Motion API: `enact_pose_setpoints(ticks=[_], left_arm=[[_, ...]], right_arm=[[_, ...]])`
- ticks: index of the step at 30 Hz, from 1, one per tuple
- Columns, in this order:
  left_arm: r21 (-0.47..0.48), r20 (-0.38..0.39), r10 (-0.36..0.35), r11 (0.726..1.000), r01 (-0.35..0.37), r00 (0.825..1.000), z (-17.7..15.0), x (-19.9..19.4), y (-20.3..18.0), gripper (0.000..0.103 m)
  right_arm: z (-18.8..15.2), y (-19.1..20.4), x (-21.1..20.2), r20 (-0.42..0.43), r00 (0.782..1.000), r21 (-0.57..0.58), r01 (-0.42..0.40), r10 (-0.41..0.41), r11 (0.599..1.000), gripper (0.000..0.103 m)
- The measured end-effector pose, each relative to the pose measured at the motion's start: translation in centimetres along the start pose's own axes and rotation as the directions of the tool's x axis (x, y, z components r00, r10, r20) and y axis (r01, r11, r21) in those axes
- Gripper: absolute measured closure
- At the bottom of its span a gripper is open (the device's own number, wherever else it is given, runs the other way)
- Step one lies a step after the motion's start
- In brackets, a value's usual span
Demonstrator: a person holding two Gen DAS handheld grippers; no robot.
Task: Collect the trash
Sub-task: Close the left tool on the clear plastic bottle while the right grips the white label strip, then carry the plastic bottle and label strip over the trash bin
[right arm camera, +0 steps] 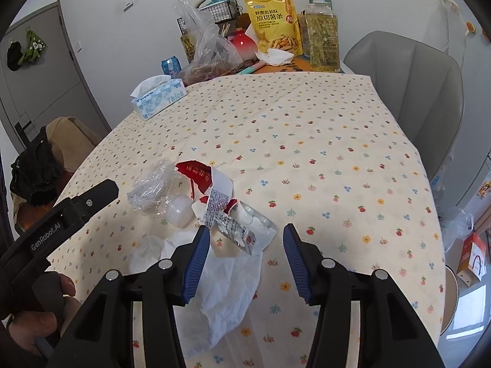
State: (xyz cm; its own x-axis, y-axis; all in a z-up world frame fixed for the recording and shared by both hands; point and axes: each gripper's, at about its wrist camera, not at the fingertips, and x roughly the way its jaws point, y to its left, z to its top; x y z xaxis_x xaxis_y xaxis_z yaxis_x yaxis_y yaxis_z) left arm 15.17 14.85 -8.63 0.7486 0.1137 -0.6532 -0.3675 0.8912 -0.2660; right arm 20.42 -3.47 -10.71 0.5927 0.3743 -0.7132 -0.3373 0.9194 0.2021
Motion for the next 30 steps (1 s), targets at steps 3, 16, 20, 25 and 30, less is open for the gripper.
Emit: enact_pose_setpoints(ticks=[3,16,20,25,30], left_arm=[[0.014,-0.019,-0.003,1.000,0.003,1.000,0.2,1.0,-0.7,0.006],[0.054,-0.109,0.043,0.998,-0.038,0.993,0.2,5.3,-3.2,0.006],[0.025,-0.113,0.059,0.998,-0.056,0.992,0.4,5.8,-2.9,0.009],[0.011,-0.092,0.053,0.999,-0.053,0.994,0.5,5.0,-2.6,0.016],[0.009,-0.039,0.069,0.998,-0.068,0.997,0.9,2.6,-2.6,0.016]], right_arm=[[0.1,-0.2,1.1,-0.028,1.000,0.010,-0.011,0.011,1.000,0.065],[0.2,-1.7,1.2,-0.054,0.997,0.033,-0.056,0.058,0.998,0.097],[0.3,-2.3,0.7,-0.043,0.998,0.041,-0.050,0.052,0.998,0.097],[0.3,-2.7,0.3,-0.035,0.998,0.051,-0.050,0.052,0.997,0.097],[0.3,-2.8,-0.5,-0.020,0.998,0.053,-0.058,0.059,0.997,0.097]])
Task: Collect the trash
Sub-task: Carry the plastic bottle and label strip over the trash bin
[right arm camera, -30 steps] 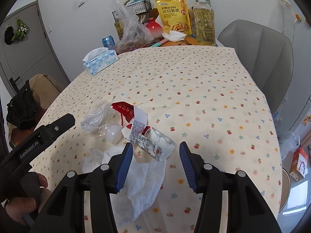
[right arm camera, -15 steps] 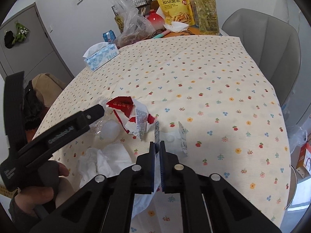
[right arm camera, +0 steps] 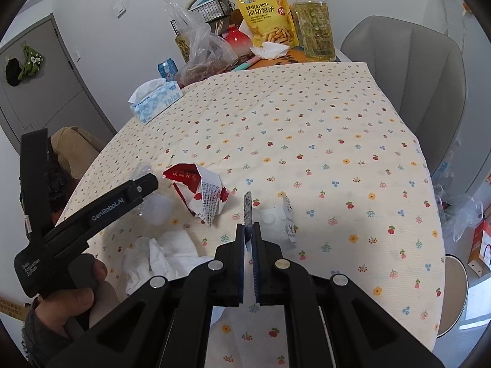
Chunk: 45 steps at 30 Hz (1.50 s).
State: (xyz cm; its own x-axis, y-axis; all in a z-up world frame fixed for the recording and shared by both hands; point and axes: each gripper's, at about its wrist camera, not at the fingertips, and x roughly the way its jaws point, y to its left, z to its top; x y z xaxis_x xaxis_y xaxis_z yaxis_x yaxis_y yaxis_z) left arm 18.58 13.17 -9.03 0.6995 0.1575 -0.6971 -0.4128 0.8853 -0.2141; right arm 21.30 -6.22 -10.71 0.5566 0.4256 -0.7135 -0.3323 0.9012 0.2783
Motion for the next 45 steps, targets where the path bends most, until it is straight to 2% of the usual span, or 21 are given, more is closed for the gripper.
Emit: enact_pose_setpoints(ticks=[8,12,18,24,31,38,45], left_arm=[[0.061,0.094,-0.034,0.998,0.028,0.995,0.4,-4.8,-3.6,0.016],[0.127,0.100,-0.079,0.990,0.066,0.992,-0.3,-5.7,-7.3,0.016],[0.222,0.091,-0.149,0.967,0.126,0.985,-2.0,-6.7,-13.5,0.016],[0.325,0.067,-0.221,0.927,0.188,0.973,-3.9,-7.5,-20.3,0.016],[0.434,0.011,-0.290,0.864,0.256,0.957,-7.2,-7.9,-28.3,0.016],[0.514,-0.058,-0.325,0.801,0.307,0.944,-10.8,-6.8,-35.4,0.016],[0.572,-0.135,-0.326,0.746,0.343,0.936,-13.9,-4.5,-41.1,0.016]], right_arm=[[-0.2,-1.1,-3.3,0.063,0.998,0.020,0.001,-0.002,1.000,0.097],[-0.2,-2.8,-5.7,0.108,0.994,0.048,0.019,-0.024,0.999,0.097],[0.0,-7.4,-9.7,0.179,0.980,0.119,0.065,-0.086,0.991,0.097],[-0.5,-13.4,-13.7,0.233,0.958,0.218,0.115,-0.166,0.969,0.097],[-2.2,-20.3,-17.3,0.264,0.931,0.333,0.158,-0.253,0.929,0.097],[-4.9,-27.7,-19.5,0.248,0.912,0.448,0.190,-0.326,0.873,0.097],[-7.3,-34.0,-19.5,0.204,0.908,0.534,0.209,-0.365,0.819,0.097]])
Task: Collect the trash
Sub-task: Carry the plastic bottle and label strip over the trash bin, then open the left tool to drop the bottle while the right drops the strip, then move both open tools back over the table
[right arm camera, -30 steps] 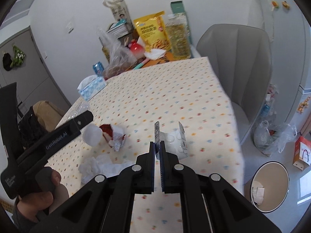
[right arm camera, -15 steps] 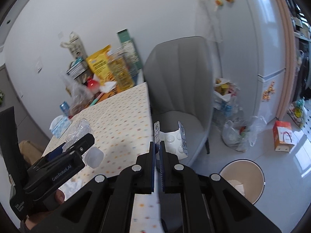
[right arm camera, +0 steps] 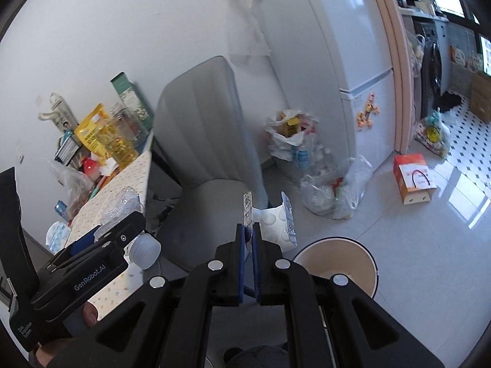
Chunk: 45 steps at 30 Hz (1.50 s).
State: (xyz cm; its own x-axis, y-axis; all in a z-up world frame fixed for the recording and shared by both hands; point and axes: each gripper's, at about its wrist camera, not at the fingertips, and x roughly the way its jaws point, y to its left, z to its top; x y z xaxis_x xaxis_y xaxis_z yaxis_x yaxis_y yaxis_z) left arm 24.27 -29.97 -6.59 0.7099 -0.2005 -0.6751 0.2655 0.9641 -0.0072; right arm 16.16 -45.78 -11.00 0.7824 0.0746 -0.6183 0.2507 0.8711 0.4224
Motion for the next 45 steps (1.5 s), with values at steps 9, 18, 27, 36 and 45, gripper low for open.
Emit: enact_pose_setpoints(ticks=[9,18,27,36,45], left_arm=[[0.046,-0.061,-0.019,0.999,0.022,0.998,0.1,4.1,-3.9,0.016],[0.103,-0.139,-0.097,0.988,0.112,0.985,-1.7,6.8,-8.3,0.016],[0.138,-0.186,-0.214,0.961,0.241,0.959,-2.9,7.5,-12.2,0.013],[0.074,-0.119,-0.207,0.973,0.217,0.971,-1.5,5.1,-9.1,0.005],[0.029,-0.031,-0.121,0.992,0.122,0.992,-0.9,0.5,-2.7,0.005]], right_arm=[[0.3,-5.5,2.9,0.004,1.000,0.087,0.011,-0.012,0.996,0.067],[-1.0,-10.5,2.4,-0.019,0.992,0.182,0.129,-0.128,0.975,0.065],[-2.9,-14.7,-0.4,-0.022,0.974,0.261,0.222,-0.224,0.940,0.065],[-2.6,-13.9,-1.0,-0.013,0.978,0.258,0.205,-0.209,0.944,0.064],[-2.0,-8.4,-1.4,0.017,0.993,0.175,0.116,-0.121,0.978,0.058]])
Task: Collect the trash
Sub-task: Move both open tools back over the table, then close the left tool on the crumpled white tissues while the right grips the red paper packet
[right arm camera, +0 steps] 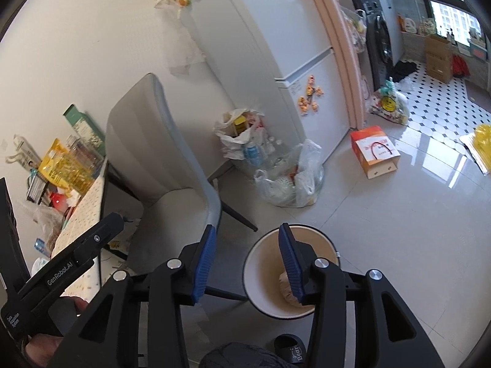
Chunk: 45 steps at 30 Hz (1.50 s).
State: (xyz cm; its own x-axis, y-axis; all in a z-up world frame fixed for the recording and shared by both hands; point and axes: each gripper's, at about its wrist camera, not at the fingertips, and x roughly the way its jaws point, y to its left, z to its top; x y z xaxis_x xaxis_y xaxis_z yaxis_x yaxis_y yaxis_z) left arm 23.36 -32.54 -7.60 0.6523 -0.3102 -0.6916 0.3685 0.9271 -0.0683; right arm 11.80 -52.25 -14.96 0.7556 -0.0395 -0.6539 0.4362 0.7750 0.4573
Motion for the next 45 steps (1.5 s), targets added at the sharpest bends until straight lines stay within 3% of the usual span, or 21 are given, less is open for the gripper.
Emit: enact_pose_setpoints(ticks=[8,17,24,37,42,44,45], left_arm=[[-0.095,0.052,0.119,0.989,-0.114,0.991,-1.3,-5.4,7.9,0.005],[-0.212,0.069,0.223,0.956,-0.204,0.972,-4.4,-10.8,15.9,0.005],[-0.291,0.067,0.286,0.922,-0.255,0.956,-7.2,-14.2,21.1,0.005],[-0.418,-0.037,0.365,0.840,-0.346,0.930,-13.5,-16.6,29.5,0.005],[-0.433,-0.071,0.363,0.828,-0.357,0.929,-14.7,-16.2,30.8,0.005],[-0.443,-0.086,0.357,0.823,-0.356,0.930,-15.1,-15.9,31.4,0.012],[-0.446,-0.100,0.346,0.822,-0.353,0.933,-15.2,-15.6,31.6,0.025]], right_arm=[[-1.6,7.2,-0.9,-0.019,0.994,-0.107,-0.109,0.108,0.988,0.048],[-4.5,14.3,-2.4,-0.050,0.983,-0.214,-0.184,0.177,0.959,0.035],[-7.0,19.1,-3.5,-0.077,0.974,-0.285,-0.228,0.215,0.931,0.033],[-12.1,26.9,-4.3,-0.151,0.954,-0.408,-0.298,0.259,0.863,0.033],[-13.5,28.8,-4.1,-0.174,0.949,-0.436,-0.312,0.261,0.844,0.033],[-14.0,29.6,-3.9,-0.184,0.947,-0.448,-0.318,0.262,0.836,0.033],[-14.2,30.0,-3.8,-0.189,0.946,-0.451,-0.321,0.262,0.833,0.033]])
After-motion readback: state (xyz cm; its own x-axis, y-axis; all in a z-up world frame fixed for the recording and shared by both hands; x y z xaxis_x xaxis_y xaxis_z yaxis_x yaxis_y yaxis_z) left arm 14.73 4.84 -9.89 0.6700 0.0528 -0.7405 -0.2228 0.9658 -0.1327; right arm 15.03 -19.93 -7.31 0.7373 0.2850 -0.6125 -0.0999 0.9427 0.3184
